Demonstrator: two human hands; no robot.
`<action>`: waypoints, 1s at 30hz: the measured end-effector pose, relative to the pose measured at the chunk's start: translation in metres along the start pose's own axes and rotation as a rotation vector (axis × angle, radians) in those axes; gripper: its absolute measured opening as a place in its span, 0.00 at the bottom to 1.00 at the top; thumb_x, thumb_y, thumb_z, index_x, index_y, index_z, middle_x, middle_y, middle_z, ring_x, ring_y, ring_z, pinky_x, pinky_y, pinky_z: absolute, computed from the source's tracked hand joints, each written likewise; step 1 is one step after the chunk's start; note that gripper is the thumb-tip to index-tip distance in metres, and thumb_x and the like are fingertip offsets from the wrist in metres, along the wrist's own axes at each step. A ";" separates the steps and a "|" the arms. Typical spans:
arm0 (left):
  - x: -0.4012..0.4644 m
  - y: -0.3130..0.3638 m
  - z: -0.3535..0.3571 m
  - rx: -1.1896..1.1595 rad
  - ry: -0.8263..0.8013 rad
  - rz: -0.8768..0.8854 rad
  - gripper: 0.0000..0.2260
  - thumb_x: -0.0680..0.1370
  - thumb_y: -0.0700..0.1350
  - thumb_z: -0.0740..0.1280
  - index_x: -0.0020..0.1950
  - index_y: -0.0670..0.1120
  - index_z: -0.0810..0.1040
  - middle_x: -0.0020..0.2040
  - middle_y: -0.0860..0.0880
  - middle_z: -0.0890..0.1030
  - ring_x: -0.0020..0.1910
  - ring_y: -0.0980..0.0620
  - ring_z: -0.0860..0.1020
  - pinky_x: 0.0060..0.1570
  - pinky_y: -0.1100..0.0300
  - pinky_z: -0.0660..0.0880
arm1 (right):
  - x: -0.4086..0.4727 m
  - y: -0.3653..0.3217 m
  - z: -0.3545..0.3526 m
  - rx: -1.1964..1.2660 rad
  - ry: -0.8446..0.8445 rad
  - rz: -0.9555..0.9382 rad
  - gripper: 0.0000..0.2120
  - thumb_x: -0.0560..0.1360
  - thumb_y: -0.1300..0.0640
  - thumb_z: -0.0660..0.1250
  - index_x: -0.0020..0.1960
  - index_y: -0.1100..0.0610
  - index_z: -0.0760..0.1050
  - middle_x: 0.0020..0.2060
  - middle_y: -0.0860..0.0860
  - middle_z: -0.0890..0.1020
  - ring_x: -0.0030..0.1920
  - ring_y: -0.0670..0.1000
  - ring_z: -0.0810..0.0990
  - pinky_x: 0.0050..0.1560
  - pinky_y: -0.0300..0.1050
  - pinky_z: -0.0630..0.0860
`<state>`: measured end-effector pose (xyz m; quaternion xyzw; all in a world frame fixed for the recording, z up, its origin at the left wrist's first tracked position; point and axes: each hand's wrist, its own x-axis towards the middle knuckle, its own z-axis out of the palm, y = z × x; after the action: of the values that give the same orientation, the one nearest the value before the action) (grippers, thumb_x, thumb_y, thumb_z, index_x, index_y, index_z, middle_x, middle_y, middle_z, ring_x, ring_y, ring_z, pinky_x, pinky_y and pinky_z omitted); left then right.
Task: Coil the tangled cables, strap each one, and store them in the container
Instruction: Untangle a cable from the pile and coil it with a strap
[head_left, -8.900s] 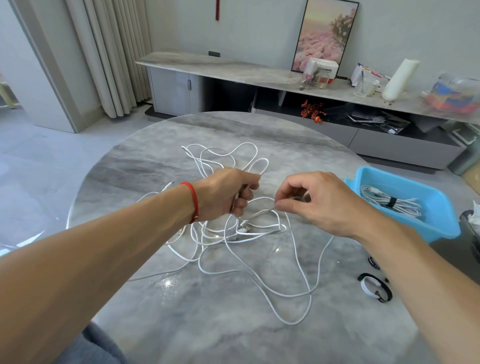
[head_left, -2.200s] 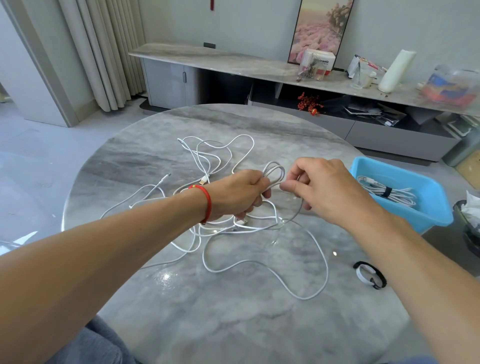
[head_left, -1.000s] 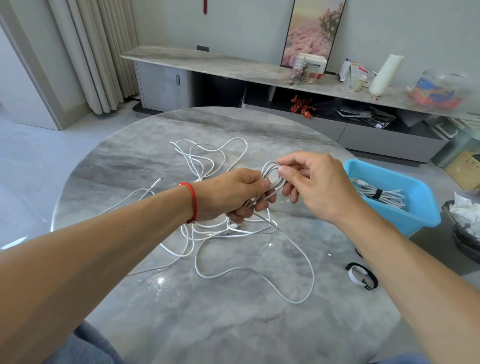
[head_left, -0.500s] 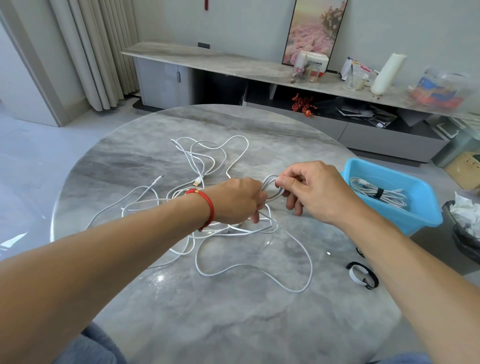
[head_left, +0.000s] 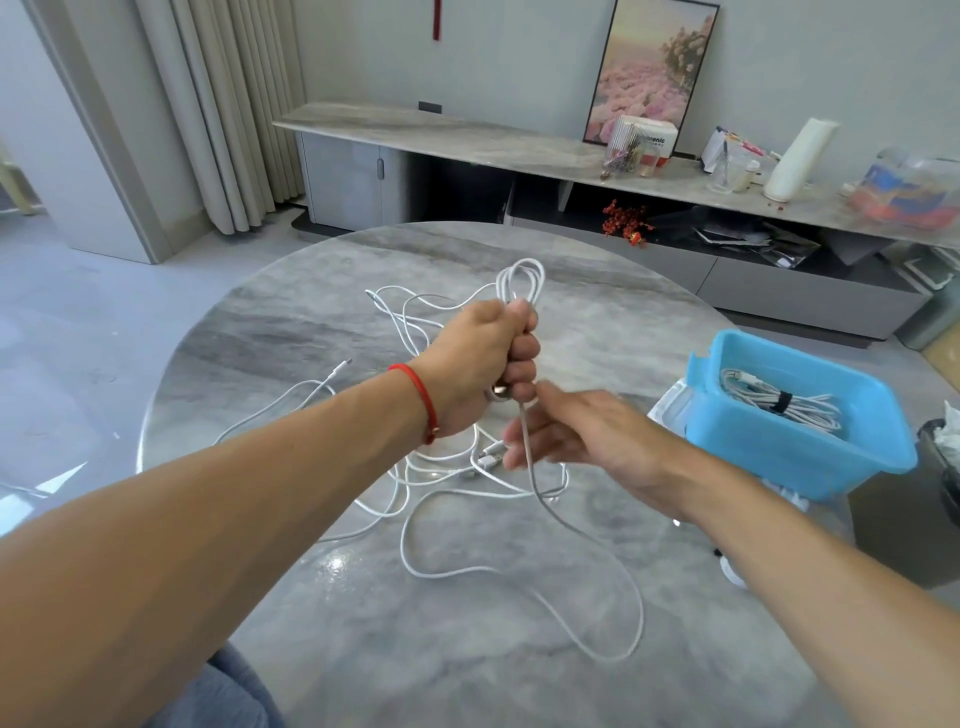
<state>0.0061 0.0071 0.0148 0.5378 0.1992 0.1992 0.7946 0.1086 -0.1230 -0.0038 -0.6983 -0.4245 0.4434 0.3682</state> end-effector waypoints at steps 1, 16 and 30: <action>0.002 0.002 -0.003 -0.039 0.044 0.002 0.12 0.87 0.47 0.53 0.44 0.47 0.66 0.32 0.50 0.61 0.25 0.55 0.59 0.24 0.63 0.62 | -0.002 0.001 0.002 0.004 -0.051 0.003 0.24 0.87 0.45 0.53 0.55 0.60 0.82 0.47 0.58 0.88 0.51 0.55 0.86 0.62 0.51 0.76; 0.002 -0.011 -0.012 0.388 0.098 -0.119 0.11 0.86 0.46 0.55 0.46 0.45 0.68 0.29 0.49 0.67 0.23 0.54 0.65 0.22 0.67 0.63 | -0.010 -0.023 0.004 -0.770 0.164 -0.369 0.13 0.83 0.49 0.65 0.40 0.44 0.77 0.31 0.43 0.82 0.34 0.40 0.77 0.37 0.35 0.69; -0.008 -0.014 0.008 0.253 -0.125 -0.272 0.23 0.83 0.61 0.54 0.40 0.45 0.73 0.30 0.49 0.70 0.26 0.49 0.66 0.27 0.61 0.67 | -0.008 -0.038 0.010 -0.885 0.536 -0.133 0.26 0.66 0.30 0.72 0.49 0.48 0.68 0.41 0.47 0.81 0.43 0.57 0.79 0.40 0.51 0.71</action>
<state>0.0051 -0.0079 0.0050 0.6129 0.2439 0.0293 0.7510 0.0870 -0.1153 0.0287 -0.8476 -0.5055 0.0026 0.1610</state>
